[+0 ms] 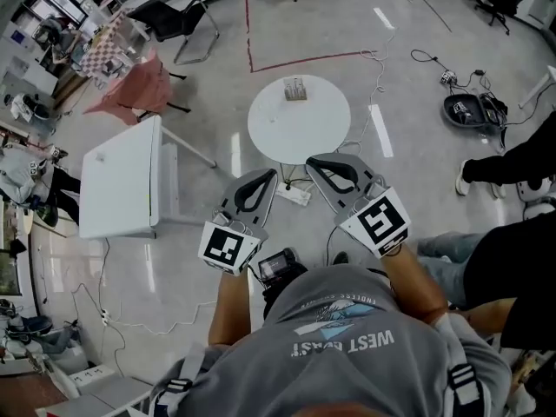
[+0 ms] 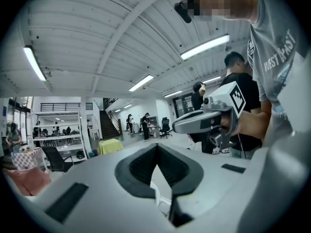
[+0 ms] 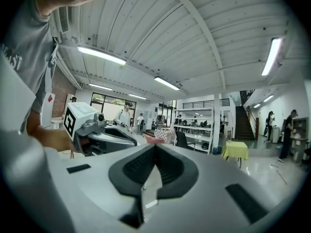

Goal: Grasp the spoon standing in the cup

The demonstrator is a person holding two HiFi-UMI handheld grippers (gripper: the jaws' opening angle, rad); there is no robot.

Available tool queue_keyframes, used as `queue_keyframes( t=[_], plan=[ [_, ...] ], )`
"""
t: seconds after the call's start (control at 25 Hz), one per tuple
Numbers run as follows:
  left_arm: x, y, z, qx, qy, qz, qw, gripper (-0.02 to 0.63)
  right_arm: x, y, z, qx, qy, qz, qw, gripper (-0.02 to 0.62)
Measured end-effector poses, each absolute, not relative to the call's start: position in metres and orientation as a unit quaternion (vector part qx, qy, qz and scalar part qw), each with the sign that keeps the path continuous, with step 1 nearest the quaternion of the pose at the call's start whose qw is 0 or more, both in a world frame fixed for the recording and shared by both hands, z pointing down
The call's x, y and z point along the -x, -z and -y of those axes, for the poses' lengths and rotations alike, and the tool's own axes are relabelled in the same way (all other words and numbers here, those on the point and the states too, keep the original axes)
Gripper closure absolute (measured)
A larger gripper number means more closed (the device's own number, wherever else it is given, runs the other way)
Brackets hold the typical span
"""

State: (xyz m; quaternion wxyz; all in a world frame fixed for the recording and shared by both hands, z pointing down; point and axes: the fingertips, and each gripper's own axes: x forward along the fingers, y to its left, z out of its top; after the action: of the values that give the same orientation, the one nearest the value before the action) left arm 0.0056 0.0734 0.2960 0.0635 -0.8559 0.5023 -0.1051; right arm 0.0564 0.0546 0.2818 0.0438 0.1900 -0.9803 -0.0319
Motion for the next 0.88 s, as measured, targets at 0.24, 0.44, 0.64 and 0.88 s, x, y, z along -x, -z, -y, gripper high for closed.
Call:
queue_keyframes(
  t=[0.24, 0.44, 0.64, 0.88],
  plan=[
    [-0.015, -0.304, -0.046, 0.87, 0.109, -0.478, 0.058, 0.603, -0.064, -0.291, -0.032, -0.207, 0.038, 0.976, 0.057, 0.592],
    [-0.008, -0.313, -0.018, 0.884, 0.112, -0.451, 0.061, 0.603, -0.061, -0.295, -0.009, -0.241, 0.024, 0.968, 0.06, 0.592],
    [0.004, -0.31, 0.021, 0.899, 0.098, -0.422, 0.071, 0.603, -0.048, -0.296, 0.025, -0.273, 0.027, 0.959, 0.065, 0.592],
    [0.039, -0.31, 0.059, 0.907, 0.092, -0.404, 0.079, 0.603, -0.012, -0.297, 0.053, -0.283, 0.044, 0.955, 0.076, 0.593]
  ],
)
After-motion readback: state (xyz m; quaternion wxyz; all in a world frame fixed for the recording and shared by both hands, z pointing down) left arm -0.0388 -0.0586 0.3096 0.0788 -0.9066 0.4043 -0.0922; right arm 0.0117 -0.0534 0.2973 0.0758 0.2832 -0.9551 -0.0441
